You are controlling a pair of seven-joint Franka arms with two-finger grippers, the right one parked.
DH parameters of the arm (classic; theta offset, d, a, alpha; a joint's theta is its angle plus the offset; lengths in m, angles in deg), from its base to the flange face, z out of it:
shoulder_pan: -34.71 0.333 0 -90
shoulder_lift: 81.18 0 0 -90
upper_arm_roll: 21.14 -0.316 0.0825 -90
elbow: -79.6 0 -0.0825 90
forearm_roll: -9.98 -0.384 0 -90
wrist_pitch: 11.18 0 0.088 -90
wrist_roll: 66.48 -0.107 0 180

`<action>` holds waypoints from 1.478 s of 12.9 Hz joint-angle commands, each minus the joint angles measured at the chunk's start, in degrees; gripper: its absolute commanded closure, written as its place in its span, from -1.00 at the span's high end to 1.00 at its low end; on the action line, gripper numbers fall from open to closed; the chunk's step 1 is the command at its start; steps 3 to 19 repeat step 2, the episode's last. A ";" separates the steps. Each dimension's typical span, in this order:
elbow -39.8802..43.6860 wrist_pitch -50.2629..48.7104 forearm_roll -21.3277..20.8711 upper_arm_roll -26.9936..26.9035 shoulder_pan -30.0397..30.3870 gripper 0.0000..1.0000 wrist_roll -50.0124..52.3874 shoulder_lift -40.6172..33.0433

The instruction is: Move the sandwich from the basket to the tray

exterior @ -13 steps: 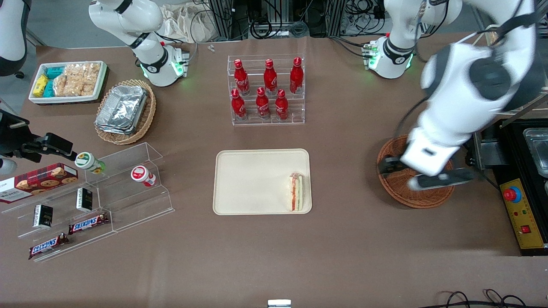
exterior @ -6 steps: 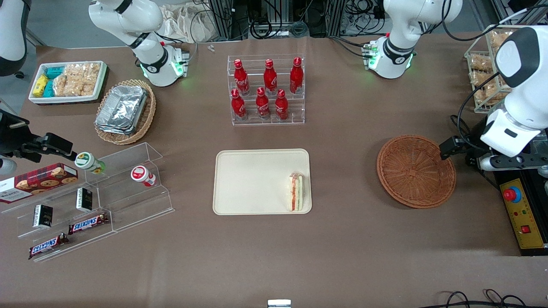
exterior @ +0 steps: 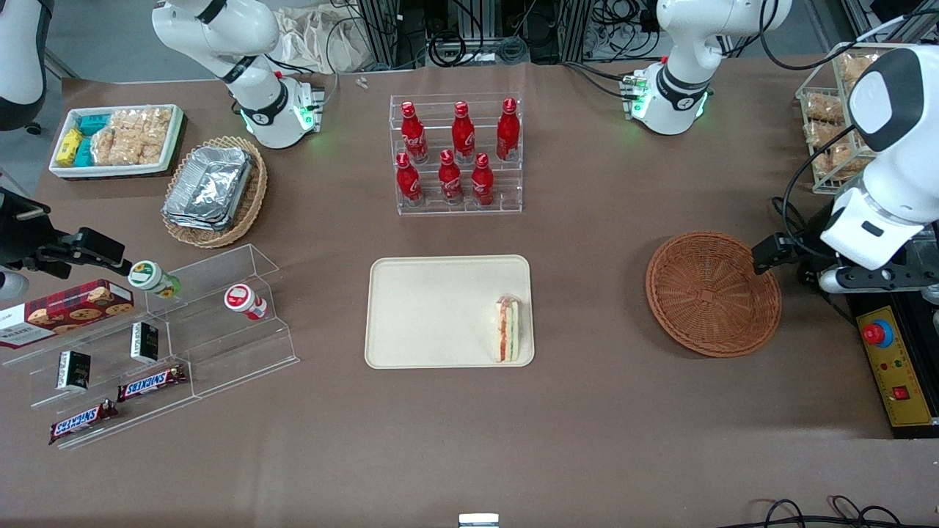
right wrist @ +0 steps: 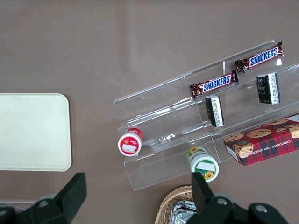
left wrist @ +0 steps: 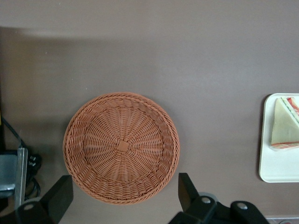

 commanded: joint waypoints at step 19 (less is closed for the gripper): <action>8.39 -8.58 -3.96 1.74 1.35 1.00 -4.86 3.99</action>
